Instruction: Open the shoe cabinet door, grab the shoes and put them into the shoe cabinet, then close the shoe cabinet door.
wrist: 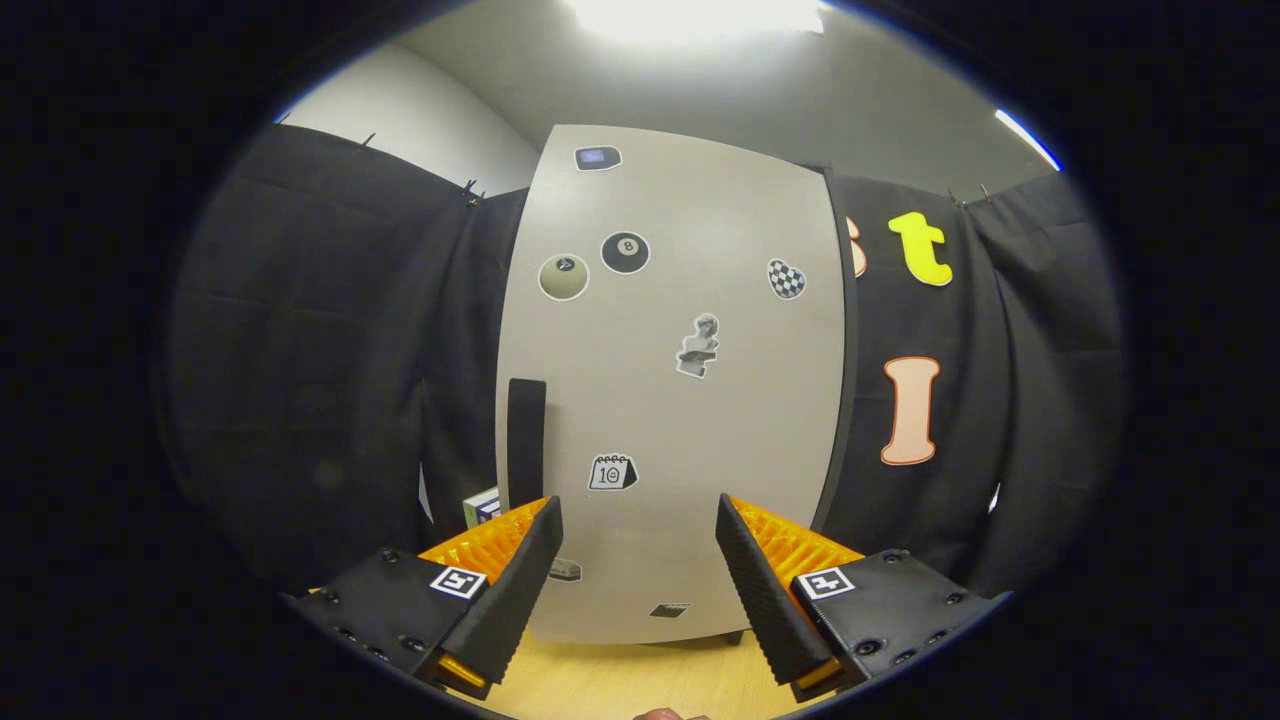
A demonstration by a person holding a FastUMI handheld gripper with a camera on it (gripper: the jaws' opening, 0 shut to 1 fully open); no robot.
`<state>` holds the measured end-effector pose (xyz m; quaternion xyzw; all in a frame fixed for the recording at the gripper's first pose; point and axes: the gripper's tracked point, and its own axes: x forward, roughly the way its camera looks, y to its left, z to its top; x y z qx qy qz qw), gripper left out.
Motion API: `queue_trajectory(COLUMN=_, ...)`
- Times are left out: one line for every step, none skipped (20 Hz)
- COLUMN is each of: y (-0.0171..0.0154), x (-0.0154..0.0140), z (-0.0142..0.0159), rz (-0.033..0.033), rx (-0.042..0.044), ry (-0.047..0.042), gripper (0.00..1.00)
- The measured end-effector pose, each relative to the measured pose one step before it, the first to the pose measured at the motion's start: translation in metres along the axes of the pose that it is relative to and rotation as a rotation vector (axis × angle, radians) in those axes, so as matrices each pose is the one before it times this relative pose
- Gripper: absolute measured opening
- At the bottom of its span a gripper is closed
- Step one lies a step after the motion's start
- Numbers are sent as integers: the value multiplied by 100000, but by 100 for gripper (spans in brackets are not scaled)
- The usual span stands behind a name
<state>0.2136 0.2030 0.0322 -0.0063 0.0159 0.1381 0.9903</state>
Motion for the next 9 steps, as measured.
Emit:
queue_trajectory(y=-238, x=20, z=-66, rz=-246, rx=349, ry=-348, gripper=97)
queue_trajectory(y=-262, x=197, z=-41, rz=-322, rx=70, ry=244, gripper=97)
queue_trajectory(y=-274, x=-5, z=-114, rz=-201, rx=464, ry=412, gripper=97)
queue_trajectory(y=-231, x=95, z=-102, rz=24, rx=680, ry=612, gripper=97)
queue_trajectory(y=-258, x=38, z=-152, rz=-35, rx=866, ry=988, gripper=97)
queue_trajectory(y=-233, x=-69, z=-322, rz=-251, rx=938, ry=1011, gripper=97)
queue_trajectory(y=-465, x=6, z=-151, rz=-422, rx=596, ry=199, gripper=97)
queue_trajectory(y=-376, x=-225, z=-75, rz=-656, rx=197, ry=-419, gripper=97)
queue_trajectory(y=-335, x=-302, z=121, rz=-827, rx=-62, ry=-589, gripper=97)
